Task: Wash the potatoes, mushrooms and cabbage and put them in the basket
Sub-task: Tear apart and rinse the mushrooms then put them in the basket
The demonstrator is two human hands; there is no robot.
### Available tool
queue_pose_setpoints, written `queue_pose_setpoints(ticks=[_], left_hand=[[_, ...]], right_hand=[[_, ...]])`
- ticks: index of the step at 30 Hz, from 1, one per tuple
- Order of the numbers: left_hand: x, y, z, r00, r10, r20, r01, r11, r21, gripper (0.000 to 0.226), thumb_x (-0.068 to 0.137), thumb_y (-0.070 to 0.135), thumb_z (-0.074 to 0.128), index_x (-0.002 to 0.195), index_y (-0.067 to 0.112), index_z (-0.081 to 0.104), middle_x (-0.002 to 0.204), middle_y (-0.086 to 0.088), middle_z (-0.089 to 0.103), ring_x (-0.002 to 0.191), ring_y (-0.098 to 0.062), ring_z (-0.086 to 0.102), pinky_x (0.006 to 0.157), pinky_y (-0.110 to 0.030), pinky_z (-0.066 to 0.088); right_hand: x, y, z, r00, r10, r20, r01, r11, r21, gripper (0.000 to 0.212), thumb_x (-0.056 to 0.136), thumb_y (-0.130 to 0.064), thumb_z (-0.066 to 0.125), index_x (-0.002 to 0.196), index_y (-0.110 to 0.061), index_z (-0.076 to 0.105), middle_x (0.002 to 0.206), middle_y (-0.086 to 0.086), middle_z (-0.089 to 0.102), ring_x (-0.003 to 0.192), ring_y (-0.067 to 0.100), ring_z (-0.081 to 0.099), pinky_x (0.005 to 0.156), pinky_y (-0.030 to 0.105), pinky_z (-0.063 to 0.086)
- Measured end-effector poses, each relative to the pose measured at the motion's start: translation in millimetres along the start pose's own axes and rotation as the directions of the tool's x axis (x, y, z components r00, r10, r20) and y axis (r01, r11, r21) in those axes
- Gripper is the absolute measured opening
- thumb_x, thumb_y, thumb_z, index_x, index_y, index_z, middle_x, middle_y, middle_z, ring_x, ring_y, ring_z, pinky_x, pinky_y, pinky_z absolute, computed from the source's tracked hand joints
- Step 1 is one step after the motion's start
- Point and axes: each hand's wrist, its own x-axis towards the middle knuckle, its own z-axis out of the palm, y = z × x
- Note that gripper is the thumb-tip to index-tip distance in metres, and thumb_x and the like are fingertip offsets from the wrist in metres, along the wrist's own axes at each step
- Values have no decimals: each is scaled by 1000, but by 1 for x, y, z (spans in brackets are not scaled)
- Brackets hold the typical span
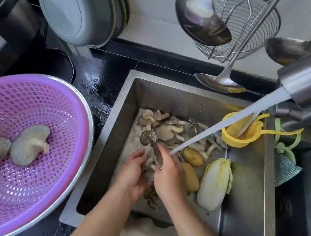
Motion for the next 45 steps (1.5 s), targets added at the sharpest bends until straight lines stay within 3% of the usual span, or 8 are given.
queue_pose_setpoints(ticks=[5,12,19,22,25,31,35,45], left_hand=[[-4,-17,29,999,-26,35,27,999,-22,40,90,7,61,129,-2,65,106,-21,69,78,-28,68,63,-36,52],[-13,-33,58,973,-60,221,50,997,51,36,105,21,51,128,0,70,123,-22,73,117,-34,70,107,-44,53],[-3,-21,54,960,110,257,-192,927,322,23,106,9,54,126,7,65,99,-15,76,85,-31,72,78,-49,61],[-3,-11,53,974,156,168,-198,939,281,20,105,3,50,112,8,68,95,-16,77,77,-26,74,64,-36,61],[3,1,46,982,157,107,-169,978,119,26,105,3,46,116,-1,69,112,-25,75,98,-35,76,86,-45,63],[-3,16,17,974,181,-140,-193,978,-82,22,102,9,62,123,5,68,113,-16,78,103,-31,76,76,-35,63],[-4,14,6,980,166,-113,-173,984,-54,26,101,0,56,124,6,66,113,-18,77,101,-30,75,76,-33,60],[6,-7,30,962,242,129,-273,892,361,23,96,1,65,114,15,70,105,-7,79,98,-25,76,80,-33,57]], right_hand=[[-13,30,-7,995,-61,-75,50,989,-136,78,93,1,56,160,-33,32,165,-6,29,146,20,38,114,34,41],[-9,51,-22,987,113,-115,-55,906,420,76,88,-6,64,152,-39,42,155,-14,38,143,1,37,116,18,28],[-15,48,-38,939,305,160,-237,237,942,30,104,-39,54,128,-34,70,131,-7,71,124,11,64,110,40,45],[-10,44,-31,925,354,139,-258,316,913,50,94,-16,73,138,-35,61,137,-4,67,121,12,67,107,39,50],[1,32,-20,907,357,224,-313,214,925,91,77,-8,84,149,-42,41,138,1,65,122,19,67,104,40,52],[26,-9,-12,798,464,385,-485,114,867,33,84,0,77,115,-5,68,109,17,77,92,30,76,69,35,58],[25,-13,-13,752,424,504,-534,-56,844,23,92,1,67,114,-1,70,107,18,77,105,33,72,94,44,58],[5,70,-42,674,691,261,-434,83,897,15,93,1,67,102,-11,64,108,12,72,93,23,69,91,44,55]])
